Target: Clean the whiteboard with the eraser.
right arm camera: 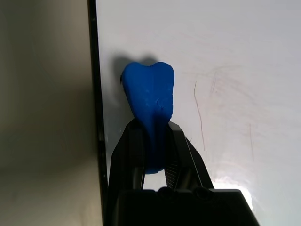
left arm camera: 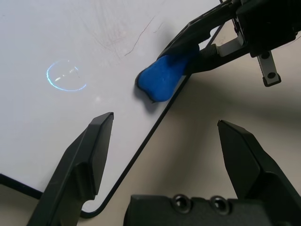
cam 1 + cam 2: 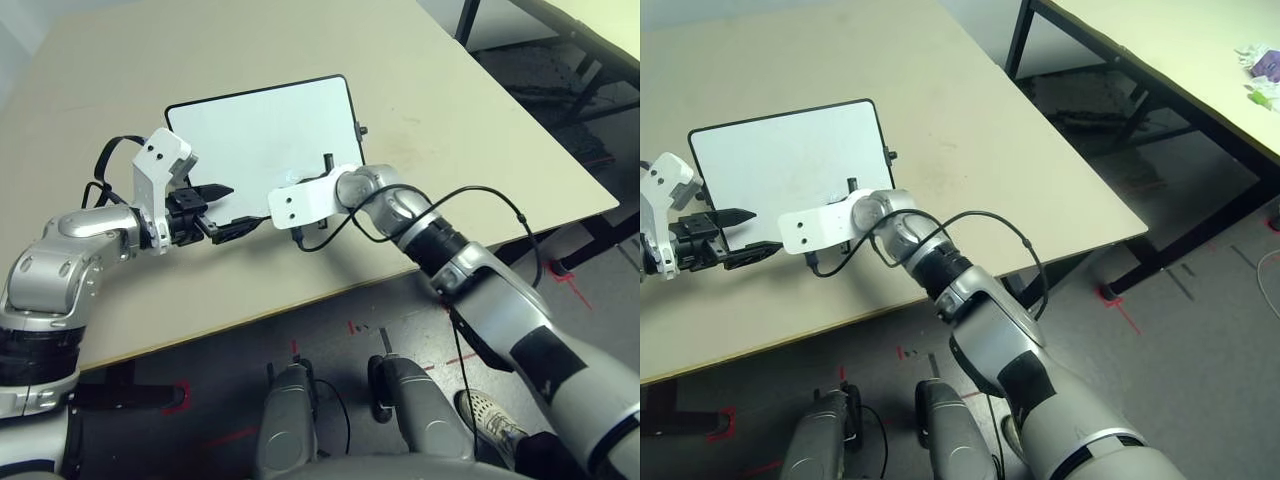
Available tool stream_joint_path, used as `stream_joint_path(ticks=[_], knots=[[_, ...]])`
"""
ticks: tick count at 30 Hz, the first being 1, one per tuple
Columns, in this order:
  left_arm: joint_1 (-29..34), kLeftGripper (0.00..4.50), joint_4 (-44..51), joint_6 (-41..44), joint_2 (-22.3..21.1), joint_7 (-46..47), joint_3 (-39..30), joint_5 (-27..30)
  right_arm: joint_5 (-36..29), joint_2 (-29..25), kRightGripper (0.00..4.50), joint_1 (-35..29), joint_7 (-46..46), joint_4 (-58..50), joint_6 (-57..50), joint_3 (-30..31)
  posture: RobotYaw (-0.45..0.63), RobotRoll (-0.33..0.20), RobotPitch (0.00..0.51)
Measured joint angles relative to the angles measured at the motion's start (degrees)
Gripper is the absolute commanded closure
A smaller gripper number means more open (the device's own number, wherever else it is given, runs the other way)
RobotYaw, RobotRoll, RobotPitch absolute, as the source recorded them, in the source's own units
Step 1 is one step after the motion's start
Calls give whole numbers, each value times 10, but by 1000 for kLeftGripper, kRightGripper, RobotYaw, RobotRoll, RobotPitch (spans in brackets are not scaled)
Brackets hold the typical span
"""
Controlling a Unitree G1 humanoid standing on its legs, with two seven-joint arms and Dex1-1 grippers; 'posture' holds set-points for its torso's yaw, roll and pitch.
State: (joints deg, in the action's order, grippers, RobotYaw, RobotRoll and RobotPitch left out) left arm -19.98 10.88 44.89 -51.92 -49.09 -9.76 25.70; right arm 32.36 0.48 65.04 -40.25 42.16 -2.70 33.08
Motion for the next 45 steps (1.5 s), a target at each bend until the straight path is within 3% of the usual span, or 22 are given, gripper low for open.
stream_joint_path(ticks=[24, 30, 40, 45], knots=[[-8, 0, 20, 23, -2, 14, -3, 16, 0, 32, 3974, -27, 9, 9, 15, 15, 75, 0, 216], [-8, 0, 13, 22, -4, 12, -3, 14, 0, -22, 3976, -21, 11, 14, 47, 18, 51, 0, 211], [9, 0, -42, -20, -34, -22, -3, 0, -5, -173, 3979, -31, 3, 5, 49, -1, 18, 0, 206], [9, 0, -72, -41, -38, -31, -4, -10, -4, -190, 3981, -42, 0, 0, 21, -8, 7, 0, 201]])
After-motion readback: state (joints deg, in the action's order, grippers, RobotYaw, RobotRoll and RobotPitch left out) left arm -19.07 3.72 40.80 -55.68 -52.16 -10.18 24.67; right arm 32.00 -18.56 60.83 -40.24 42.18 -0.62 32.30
